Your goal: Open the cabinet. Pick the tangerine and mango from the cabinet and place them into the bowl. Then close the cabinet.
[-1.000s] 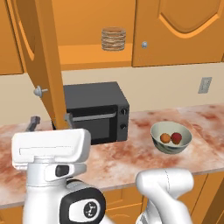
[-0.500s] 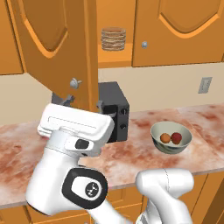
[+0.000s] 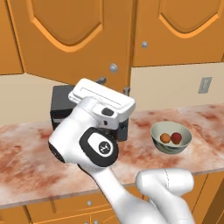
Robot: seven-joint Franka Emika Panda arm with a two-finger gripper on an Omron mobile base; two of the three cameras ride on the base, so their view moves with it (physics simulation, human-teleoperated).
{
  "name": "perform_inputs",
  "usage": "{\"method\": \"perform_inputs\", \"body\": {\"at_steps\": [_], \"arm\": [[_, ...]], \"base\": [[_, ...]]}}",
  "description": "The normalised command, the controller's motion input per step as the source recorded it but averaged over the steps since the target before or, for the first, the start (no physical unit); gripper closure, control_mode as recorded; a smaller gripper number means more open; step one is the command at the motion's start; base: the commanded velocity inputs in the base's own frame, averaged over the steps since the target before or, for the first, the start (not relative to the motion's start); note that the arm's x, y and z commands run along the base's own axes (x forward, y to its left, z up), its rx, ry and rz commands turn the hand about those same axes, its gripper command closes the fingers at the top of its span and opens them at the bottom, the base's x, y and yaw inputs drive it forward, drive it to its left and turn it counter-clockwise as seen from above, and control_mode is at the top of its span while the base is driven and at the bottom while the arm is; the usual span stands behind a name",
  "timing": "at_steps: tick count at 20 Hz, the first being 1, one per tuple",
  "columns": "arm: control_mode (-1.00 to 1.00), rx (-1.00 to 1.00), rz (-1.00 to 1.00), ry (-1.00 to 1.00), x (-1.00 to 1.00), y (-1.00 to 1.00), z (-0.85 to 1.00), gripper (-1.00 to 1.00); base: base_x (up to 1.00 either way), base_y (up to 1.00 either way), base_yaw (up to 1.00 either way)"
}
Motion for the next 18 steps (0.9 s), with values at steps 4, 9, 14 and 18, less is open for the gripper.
{"method": "perform_inputs", "body": {"at_steps": [4,9,14,18], "arm": [[-1.00,0.22,-0.11,0.01,1.00,-0.63,0.00,-1.00],[-1.00,0.21,-0.11,0.00,1.00,-0.58,0.00,-1.00],[-1.00,0.24,-0.10,0.00,1.00,-0.68,0.00,-1.00],[-1.00,0.24,0.00,0.00,1.00,-0.76,0.00,-1.00]], "base": [[0.00,0.00,0.00],[0.00,0.00,0.00],[0.00,0.00,0.00],[0.00,0.00,0.00]]}}
